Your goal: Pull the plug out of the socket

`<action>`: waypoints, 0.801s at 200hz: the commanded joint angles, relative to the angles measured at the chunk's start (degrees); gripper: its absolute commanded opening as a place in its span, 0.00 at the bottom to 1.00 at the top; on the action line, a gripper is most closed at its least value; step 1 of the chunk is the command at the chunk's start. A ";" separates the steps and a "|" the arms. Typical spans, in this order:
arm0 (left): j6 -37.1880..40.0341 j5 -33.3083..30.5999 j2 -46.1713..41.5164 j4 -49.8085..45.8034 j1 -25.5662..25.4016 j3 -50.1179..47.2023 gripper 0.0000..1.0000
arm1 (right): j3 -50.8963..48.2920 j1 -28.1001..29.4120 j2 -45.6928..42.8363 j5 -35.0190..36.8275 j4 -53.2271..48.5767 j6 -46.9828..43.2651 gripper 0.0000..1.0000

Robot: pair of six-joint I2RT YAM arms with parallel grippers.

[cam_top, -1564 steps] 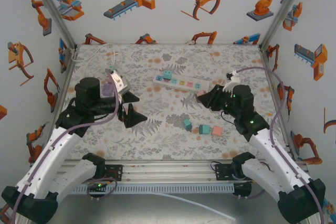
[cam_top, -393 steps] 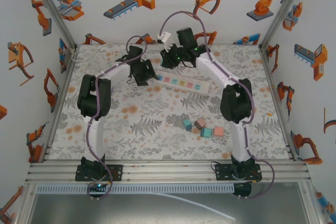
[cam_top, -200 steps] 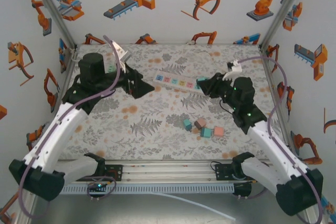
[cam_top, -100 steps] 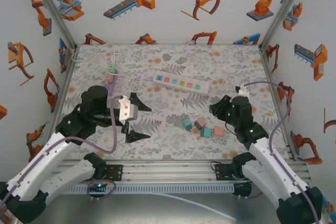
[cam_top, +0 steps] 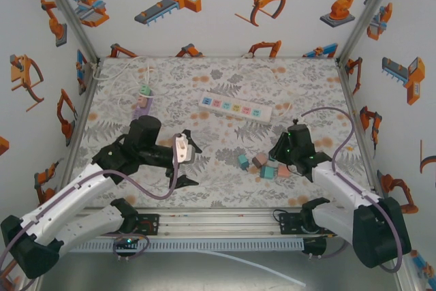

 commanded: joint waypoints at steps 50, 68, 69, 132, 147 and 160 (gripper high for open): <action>0.88 -3.68 2.40 4.44 -0.44 -0.12 0.97 | -0.83 -0.57 -0.55 3.36 -2.16 2.57 0.47; 0.80 -6.19 1.78 5.33 -0.53 -0.36 0.97 | 0.14 -0.53 -1.64 4.99 -3.85 2.95 0.52; 0.80 -6.34 1.73 5.38 -0.55 -0.37 0.97 | 0.17 -0.55 -1.72 5.02 -3.93 2.97 0.52; -5.81 -22.77 0.28 7.57 -0.50 -0.79 0.97 | 7.10 -0.53 -8.06 6.20 -7.10 -3.54 0.58; -8.17 -29.71 0.10 7.95 -0.57 -0.90 0.97 | 11.06 -0.11 -8.83 6.00 -7.02 -8.26 0.59; -11.13 -35.99 -0.07 9.20 -0.41 -1.17 0.97 | 14.59 0.73 -8.37 6.25 -5.96 -11.59 0.60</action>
